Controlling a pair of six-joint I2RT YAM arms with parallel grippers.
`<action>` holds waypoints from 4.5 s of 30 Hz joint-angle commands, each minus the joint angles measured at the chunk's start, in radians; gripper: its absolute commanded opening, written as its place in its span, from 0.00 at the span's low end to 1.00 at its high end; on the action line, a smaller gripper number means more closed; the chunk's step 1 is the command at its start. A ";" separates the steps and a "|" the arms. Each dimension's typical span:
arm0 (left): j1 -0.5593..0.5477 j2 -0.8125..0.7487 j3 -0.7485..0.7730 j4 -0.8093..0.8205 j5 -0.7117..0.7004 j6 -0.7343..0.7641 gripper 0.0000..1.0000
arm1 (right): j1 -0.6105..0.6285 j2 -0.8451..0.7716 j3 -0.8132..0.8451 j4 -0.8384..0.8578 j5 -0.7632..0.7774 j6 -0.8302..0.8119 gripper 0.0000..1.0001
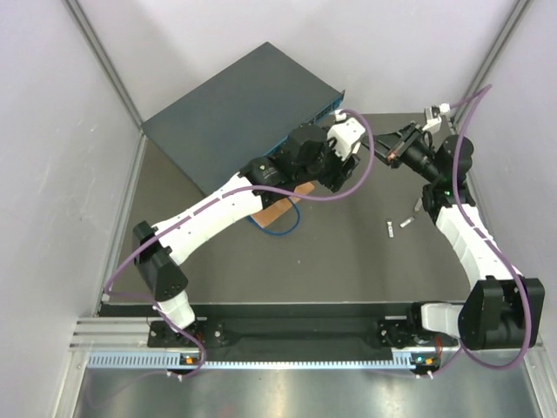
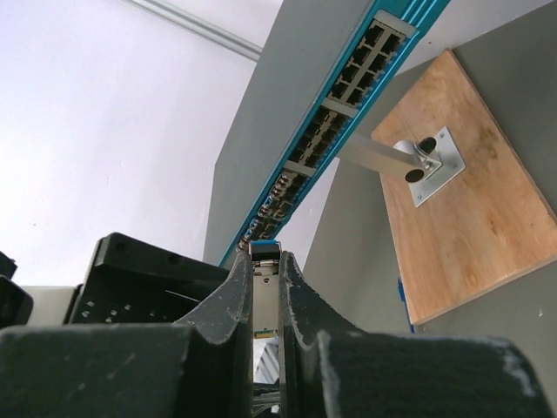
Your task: Insert the plug into the switch port
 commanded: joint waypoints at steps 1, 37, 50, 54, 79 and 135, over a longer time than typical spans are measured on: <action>-0.002 0.007 0.050 0.060 -0.001 -0.032 0.64 | 0.013 -0.039 -0.003 0.054 0.004 -0.009 0.00; 0.140 -0.077 -0.063 -0.092 0.804 -0.305 0.00 | -0.007 -0.213 0.196 -0.784 -0.240 -1.399 0.90; 0.146 -0.029 -0.131 -0.229 1.130 -0.399 0.00 | 0.221 -0.342 0.212 -1.374 -0.173 -2.514 0.73; 0.146 -0.020 -0.162 -0.244 1.174 -0.434 0.00 | 0.298 -0.329 0.215 -1.363 -0.110 -2.551 0.64; 0.146 0.001 -0.186 -0.229 1.181 -0.480 0.00 | 0.482 -0.272 0.228 -1.251 0.007 -2.509 0.31; 0.575 -0.250 -0.080 -0.132 0.150 -0.293 0.47 | 0.677 0.330 0.705 -0.983 0.869 -1.256 0.00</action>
